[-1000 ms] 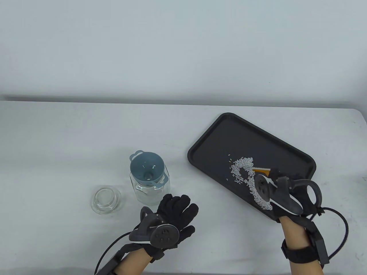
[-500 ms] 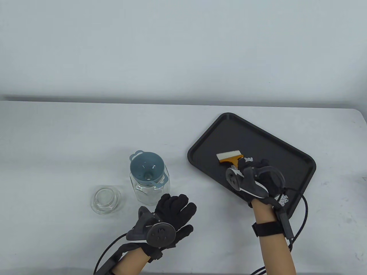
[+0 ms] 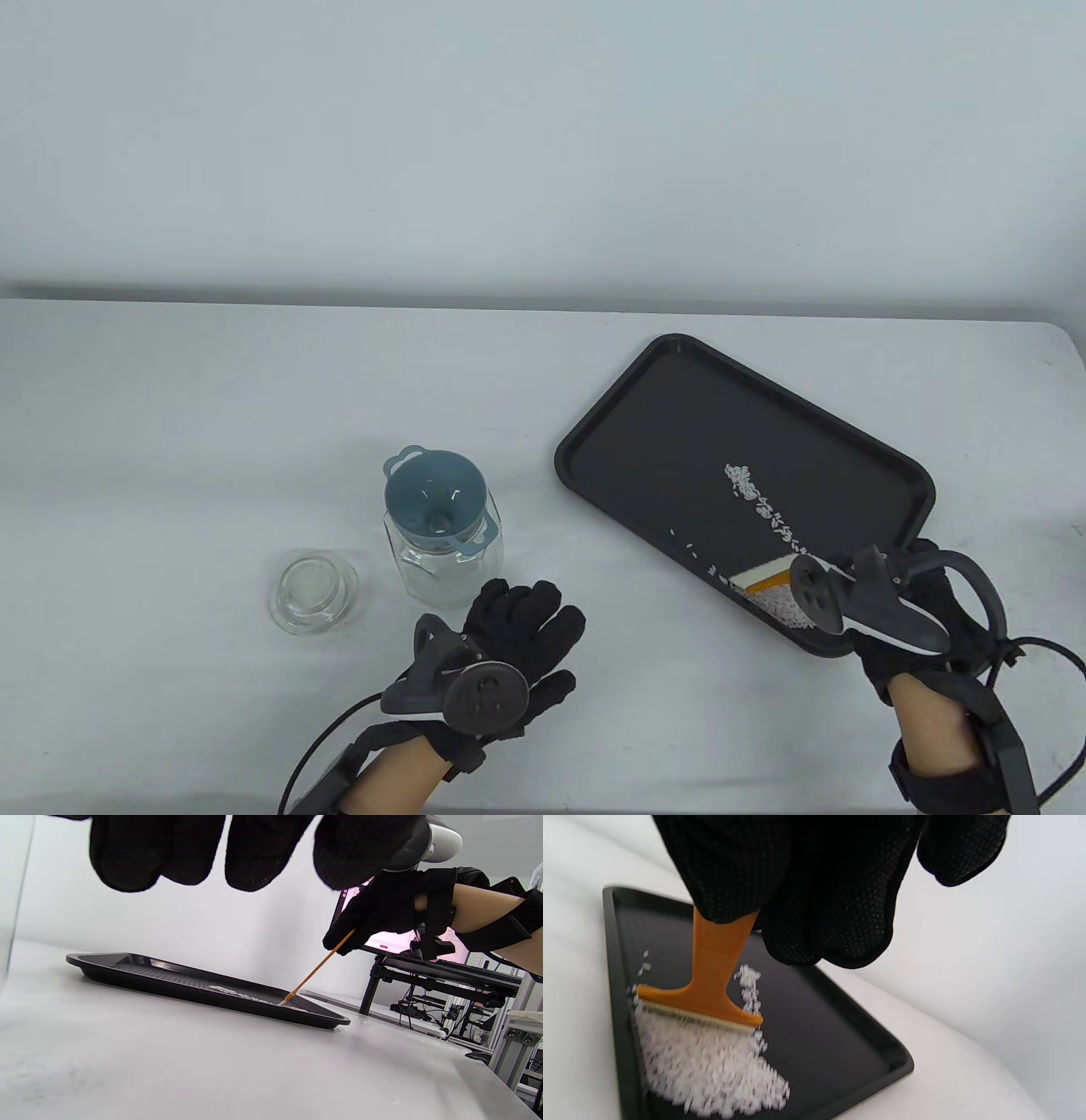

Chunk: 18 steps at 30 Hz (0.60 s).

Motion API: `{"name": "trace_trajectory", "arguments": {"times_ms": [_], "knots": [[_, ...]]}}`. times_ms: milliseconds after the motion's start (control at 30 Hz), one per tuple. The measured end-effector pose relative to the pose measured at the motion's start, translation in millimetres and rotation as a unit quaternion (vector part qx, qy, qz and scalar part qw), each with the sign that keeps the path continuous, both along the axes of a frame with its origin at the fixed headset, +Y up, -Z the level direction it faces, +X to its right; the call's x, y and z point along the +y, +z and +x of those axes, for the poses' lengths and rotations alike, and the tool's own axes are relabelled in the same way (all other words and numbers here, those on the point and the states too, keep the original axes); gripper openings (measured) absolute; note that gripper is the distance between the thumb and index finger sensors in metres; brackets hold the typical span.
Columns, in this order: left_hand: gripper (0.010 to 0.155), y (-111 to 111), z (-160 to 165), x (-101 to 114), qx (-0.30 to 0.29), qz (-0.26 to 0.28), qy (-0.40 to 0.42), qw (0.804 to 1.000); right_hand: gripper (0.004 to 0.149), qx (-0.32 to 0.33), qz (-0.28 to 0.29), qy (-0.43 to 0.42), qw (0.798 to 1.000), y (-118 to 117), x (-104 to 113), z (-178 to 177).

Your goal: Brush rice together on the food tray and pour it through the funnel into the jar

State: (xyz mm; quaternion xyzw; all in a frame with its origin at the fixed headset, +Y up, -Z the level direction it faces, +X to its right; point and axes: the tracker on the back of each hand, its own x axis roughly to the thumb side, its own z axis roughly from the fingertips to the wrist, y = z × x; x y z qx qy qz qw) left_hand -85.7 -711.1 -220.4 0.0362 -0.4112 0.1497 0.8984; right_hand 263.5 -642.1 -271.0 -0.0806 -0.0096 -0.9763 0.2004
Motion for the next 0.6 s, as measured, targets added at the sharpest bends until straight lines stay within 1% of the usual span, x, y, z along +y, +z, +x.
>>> {"name": "trace_trajectory", "arguments": {"times_ms": [33,67,133,167,200,300,367,400,467,533,567,600], "knots": [[0.068,0,0,0,0.000,0.000,0.001,1.000,0.040,0.004,0.030,-0.012,0.999,-1,5,0],[0.068,0,-1,1,0.001,0.000,0.002,1.000,0.039,0.008,0.048,-0.017,0.999,-3,9,0],[0.068,-1,-2,1,0.002,0.000,0.004,1.000,0.039,0.015,0.091,-0.043,0.995,-13,13,-4],[0.068,-1,-3,2,0.002,0.001,0.006,1.000,0.039,0.016,0.118,-0.058,0.991,-20,12,-8],[0.068,-1,-3,2,0.002,0.001,0.007,1.000,0.040,0.014,0.132,-0.062,0.989,-25,10,-12],[0.068,-2,-3,2,0.004,-0.001,0.011,1.000,0.040,-0.003,0.182,-0.044,0.982,-49,-6,-29],[0.068,-1,-1,2,0.004,-0.006,0.014,1.000,0.040,-0.029,0.185,-0.036,0.982,-63,-19,-39],[0.068,0,0,3,0.001,-0.004,0.015,1.000,0.040,-0.044,0.200,-0.034,0.978,-70,-27,-43],[0.068,2,1,3,-0.002,-0.001,0.013,1.000,0.040,-0.054,0.215,-0.034,0.975,-78,-38,-46],[0.068,2,1,3,-0.003,0.001,0.012,1.000,0.039,-0.060,0.186,-0.029,0.980,-84,-52,-47],[0.068,2,1,3,-0.003,0.000,0.013,1.000,0.039,-0.071,0.153,-0.017,0.986,-86,-59,-46],[0.068,2,0,3,-0.003,-0.001,0.014,1.000,0.040,-0.075,0.142,-0.006,0.987,-85,-61,-45]]}}
